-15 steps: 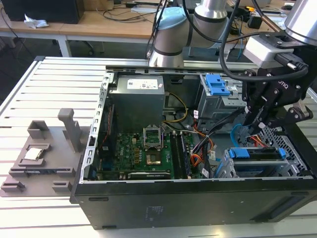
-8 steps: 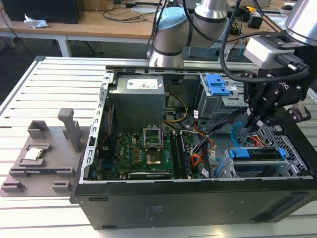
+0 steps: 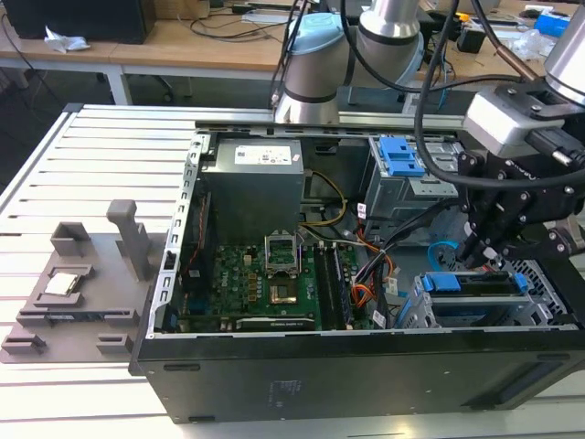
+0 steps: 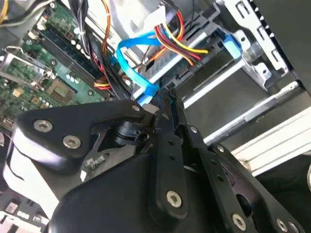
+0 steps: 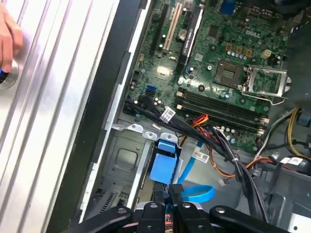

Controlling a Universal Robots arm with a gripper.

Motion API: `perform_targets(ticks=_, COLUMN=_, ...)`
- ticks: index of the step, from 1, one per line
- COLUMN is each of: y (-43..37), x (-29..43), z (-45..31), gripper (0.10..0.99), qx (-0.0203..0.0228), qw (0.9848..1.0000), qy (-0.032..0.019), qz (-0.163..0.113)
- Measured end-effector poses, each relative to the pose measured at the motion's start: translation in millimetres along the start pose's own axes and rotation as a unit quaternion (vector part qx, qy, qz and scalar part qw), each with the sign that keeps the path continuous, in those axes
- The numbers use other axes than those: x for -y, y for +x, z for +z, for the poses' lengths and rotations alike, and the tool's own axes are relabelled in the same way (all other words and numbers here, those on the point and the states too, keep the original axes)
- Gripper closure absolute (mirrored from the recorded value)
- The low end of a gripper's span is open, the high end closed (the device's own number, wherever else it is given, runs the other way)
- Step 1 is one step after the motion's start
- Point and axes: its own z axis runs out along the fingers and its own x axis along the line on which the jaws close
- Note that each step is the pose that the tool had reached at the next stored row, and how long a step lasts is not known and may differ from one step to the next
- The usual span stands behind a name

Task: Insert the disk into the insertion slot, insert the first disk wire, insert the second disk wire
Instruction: 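Insert the second disk wire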

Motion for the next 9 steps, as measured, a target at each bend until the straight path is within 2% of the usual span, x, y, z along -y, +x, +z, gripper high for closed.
perform_targets(ticks=3, y=0.2, x=1.5, z=8.8, gripper=0.922, qx=0.0039, qw=0.9994, qy=0.0002, qz=0.034)
perform_targets(ticks=6, y=1.1, x=5.1, z=13.7, gripper=0.922, qx=0.0062, qw=0.999, qy=0.0005, qz=0.044)
perform_targets(ticks=9, y=2.9, x=11.7, z=14.9, gripper=0.922, qx=0.0069, qw=0.9984, qy=0.0005, qz=0.055)
